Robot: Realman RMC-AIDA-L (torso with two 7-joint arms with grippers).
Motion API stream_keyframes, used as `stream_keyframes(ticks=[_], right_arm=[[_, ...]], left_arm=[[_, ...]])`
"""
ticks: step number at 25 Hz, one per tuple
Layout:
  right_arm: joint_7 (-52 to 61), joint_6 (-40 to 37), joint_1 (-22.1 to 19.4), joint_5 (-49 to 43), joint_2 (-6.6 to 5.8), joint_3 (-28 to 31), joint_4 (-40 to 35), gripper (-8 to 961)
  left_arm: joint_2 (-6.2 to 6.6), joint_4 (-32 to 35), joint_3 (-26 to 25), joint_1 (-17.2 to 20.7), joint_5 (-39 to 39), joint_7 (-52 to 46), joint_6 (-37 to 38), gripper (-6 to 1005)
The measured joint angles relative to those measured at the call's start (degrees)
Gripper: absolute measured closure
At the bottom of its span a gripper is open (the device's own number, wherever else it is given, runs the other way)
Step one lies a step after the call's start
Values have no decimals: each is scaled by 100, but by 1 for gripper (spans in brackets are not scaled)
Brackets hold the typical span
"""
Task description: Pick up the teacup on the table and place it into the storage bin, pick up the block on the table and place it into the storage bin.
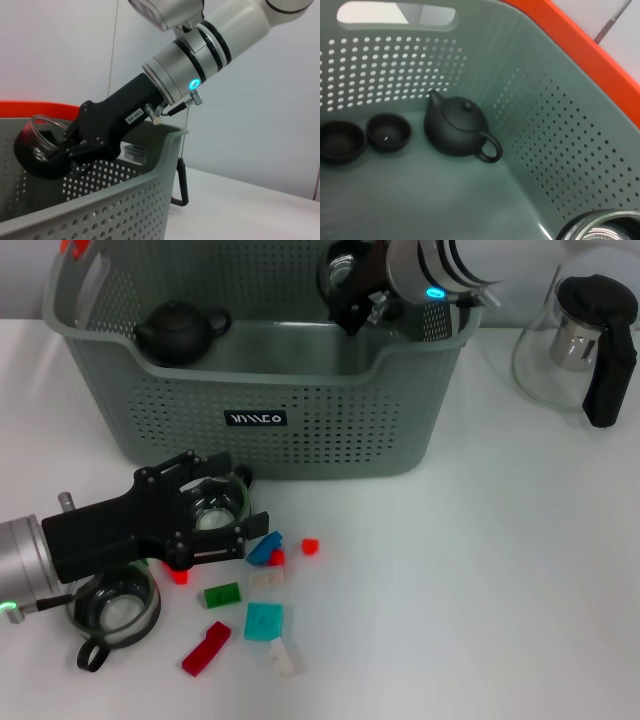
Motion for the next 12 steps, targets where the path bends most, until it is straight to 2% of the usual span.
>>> stream_keyframes(ticks=[12], right_arm=[[-325,-61,-21,348,-4,-28,114,856]], left_arm=[[0,-4,0,-28,0,4,-8,65]])
